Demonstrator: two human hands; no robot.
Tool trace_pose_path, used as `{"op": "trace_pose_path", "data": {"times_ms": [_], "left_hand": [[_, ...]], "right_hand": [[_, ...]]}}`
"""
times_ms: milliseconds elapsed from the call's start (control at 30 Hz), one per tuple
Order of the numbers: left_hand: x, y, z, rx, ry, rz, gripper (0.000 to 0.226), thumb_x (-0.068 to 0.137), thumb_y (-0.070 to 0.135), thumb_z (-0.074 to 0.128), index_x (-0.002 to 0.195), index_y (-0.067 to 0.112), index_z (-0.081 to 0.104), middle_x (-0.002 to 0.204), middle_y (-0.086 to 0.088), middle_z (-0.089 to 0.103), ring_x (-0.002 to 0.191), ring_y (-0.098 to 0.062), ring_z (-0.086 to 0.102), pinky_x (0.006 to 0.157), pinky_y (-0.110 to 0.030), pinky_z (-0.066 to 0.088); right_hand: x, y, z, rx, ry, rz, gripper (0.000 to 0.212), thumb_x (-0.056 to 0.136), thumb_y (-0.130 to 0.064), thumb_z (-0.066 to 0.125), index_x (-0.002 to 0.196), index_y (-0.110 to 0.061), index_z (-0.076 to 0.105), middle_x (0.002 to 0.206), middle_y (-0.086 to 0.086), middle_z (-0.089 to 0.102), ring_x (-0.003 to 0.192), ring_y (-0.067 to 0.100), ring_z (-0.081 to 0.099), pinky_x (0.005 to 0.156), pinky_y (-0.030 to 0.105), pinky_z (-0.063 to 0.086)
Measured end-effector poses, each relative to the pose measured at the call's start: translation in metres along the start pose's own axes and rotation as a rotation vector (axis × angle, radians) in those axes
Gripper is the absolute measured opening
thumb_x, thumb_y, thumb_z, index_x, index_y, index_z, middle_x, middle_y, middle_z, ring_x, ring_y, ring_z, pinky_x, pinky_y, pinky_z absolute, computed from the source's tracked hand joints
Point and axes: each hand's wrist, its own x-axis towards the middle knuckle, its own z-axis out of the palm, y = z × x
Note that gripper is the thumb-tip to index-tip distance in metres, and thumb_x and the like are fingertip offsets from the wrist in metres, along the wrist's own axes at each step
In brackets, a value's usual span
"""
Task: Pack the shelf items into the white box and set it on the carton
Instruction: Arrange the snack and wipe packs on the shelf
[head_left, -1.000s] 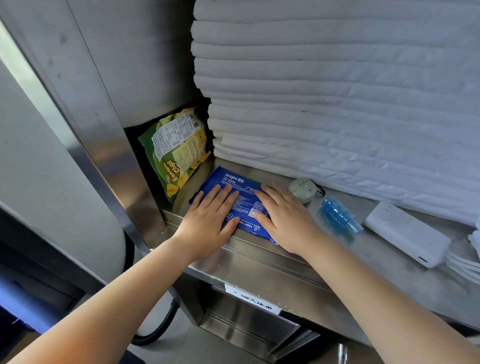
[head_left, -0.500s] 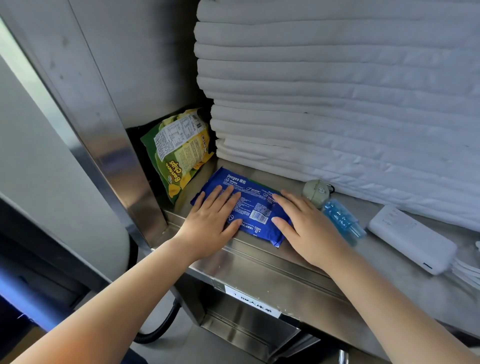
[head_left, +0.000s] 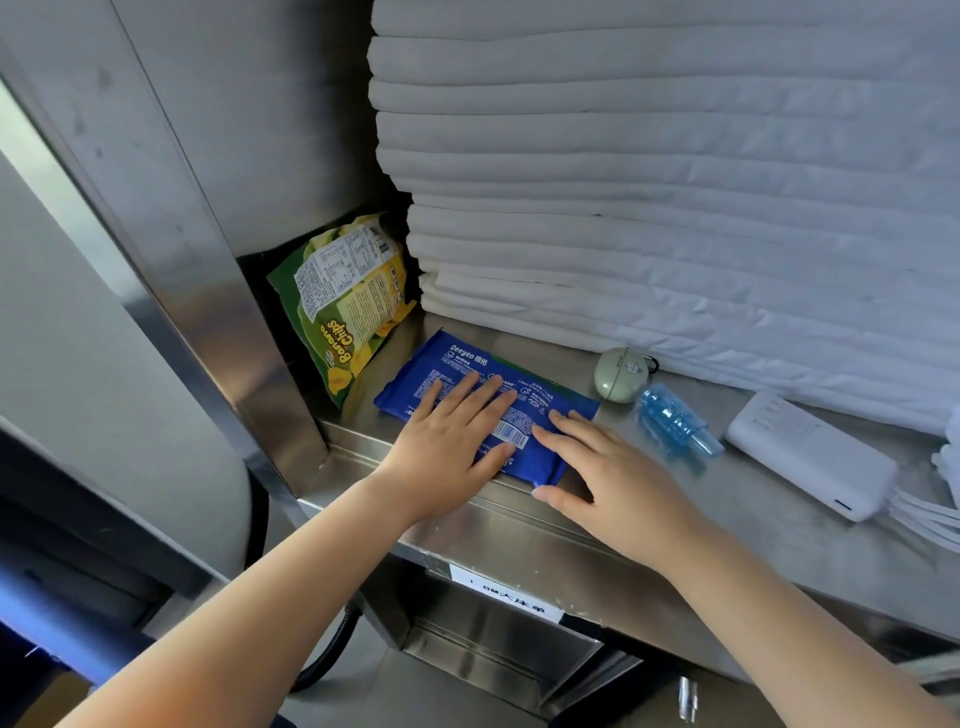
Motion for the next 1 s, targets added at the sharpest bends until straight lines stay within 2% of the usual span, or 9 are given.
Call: {"op": "trace_pose_path", "data": {"times_ms": [167,267,467,533,600,700,767,867,1000], "left_hand": [[-0.015,-0.001,-0.002,0.025,0.001,0.049,0.070,0.088,0.065,0.007,0.150,0.032,0.000,0.157,0.010,-0.002,0.143,-0.009,-0.012,0.110,-0.030,-0.022],[-0.020,-0.001,-0.003,0.057,-0.018,0.060,0.078,0.082,0.070,-0.001,0.149,0.031,-0.004,0.157,0.010,-0.006,0.143,-0.010,-0.015,0.111,-0.033,-0.021],[-0.022,-0.004,-0.001,0.123,-0.009,0.113,0.085,0.080,0.077,0.004,0.149,0.029,-0.009,0.157,0.007,-0.009,0.143,-0.014,-0.016,0.111,-0.036,-0.021],[-0.025,-0.004,-0.001,0.157,0.007,0.170,0.085,0.082,0.076,0.010,0.149,0.026,-0.007,0.157,0.005,-0.006,0.143,-0.015,-0.014,0.114,-0.038,-0.015],[-0.028,-0.001,0.000,0.162,0.049,0.228,0.080,0.087,0.069,0.021,0.150,0.022,0.004,0.157,0.002,0.002,0.144,-0.018,-0.003,0.116,-0.042,-0.006],[-0.031,0.007,0.000,0.116,0.195,0.325,0.066,0.088,0.050,0.048,0.143,0.015,0.037,0.148,-0.005,0.036,0.137,-0.025,0.033,0.111,-0.049,0.027],[-0.032,0.010,0.002,0.077,0.338,0.428,0.050,0.087,0.037,0.057,0.131,0.012,0.055,0.134,-0.006,0.055,0.125,-0.024,0.050,0.101,-0.045,0.043],[-0.032,0.014,0.003,0.018,0.467,0.526,0.031,0.091,0.023,0.059,0.119,0.010,0.064,0.119,-0.006,0.064,0.113,-0.022,0.059,0.093,-0.038,0.050],[-0.030,0.017,0.000,0.019,0.520,0.563,0.028,0.090,0.011,0.058,0.117,0.010,0.065,0.111,-0.006,0.066,0.100,-0.022,0.063,0.084,-0.034,0.052]], "right_hand": [[-0.012,-0.003,0.001,0.018,0.098,-0.050,0.067,0.078,-0.056,0.064,0.136,-0.027,0.048,0.145,-0.009,0.041,0.134,0.009,0.037,0.103,0.027,0.036],[-0.015,-0.002,0.001,0.018,0.230,-0.141,0.053,0.074,-0.038,0.077,0.121,-0.018,0.064,0.128,-0.002,0.059,0.116,0.015,0.056,0.091,0.030,0.049],[-0.019,-0.001,0.003,0.001,0.360,-0.287,0.019,0.079,-0.024,0.075,0.097,-0.017,0.072,0.101,-0.004,0.067,0.091,0.011,0.064,0.075,0.025,0.053],[-0.019,-0.003,0.003,-0.012,0.386,-0.342,0.008,0.083,-0.021,0.071,0.089,-0.015,0.073,0.095,-0.003,0.068,0.084,0.013,0.065,0.069,0.027,0.054],[-0.018,-0.004,0.002,-0.041,0.408,-0.390,0.014,0.088,-0.021,0.062,0.084,-0.014,0.073,0.089,-0.002,0.069,0.078,0.014,0.066,0.066,0.026,0.053],[-0.017,-0.002,0.001,-0.084,0.414,-0.437,0.011,0.087,-0.014,0.064,0.080,-0.012,0.071,0.086,-0.001,0.068,0.074,0.017,0.065,0.063,0.030,0.053],[-0.018,-0.002,0.002,-0.093,0.415,-0.442,0.006,0.085,-0.010,0.067,0.079,-0.011,0.069,0.085,0.000,0.067,0.074,0.018,0.064,0.062,0.031,0.053],[-0.017,0.000,0.002,-0.090,0.447,-0.438,0.008,0.086,-0.009,0.065,0.079,-0.010,0.068,0.085,0.000,0.066,0.074,0.018,0.062,0.063,0.028,0.052],[-0.014,-0.001,0.000,-0.022,0.552,-0.375,0.006,0.085,-0.008,0.064,0.080,-0.007,0.068,0.086,0.002,0.066,0.077,0.017,0.062,0.067,0.028,0.052]]}}
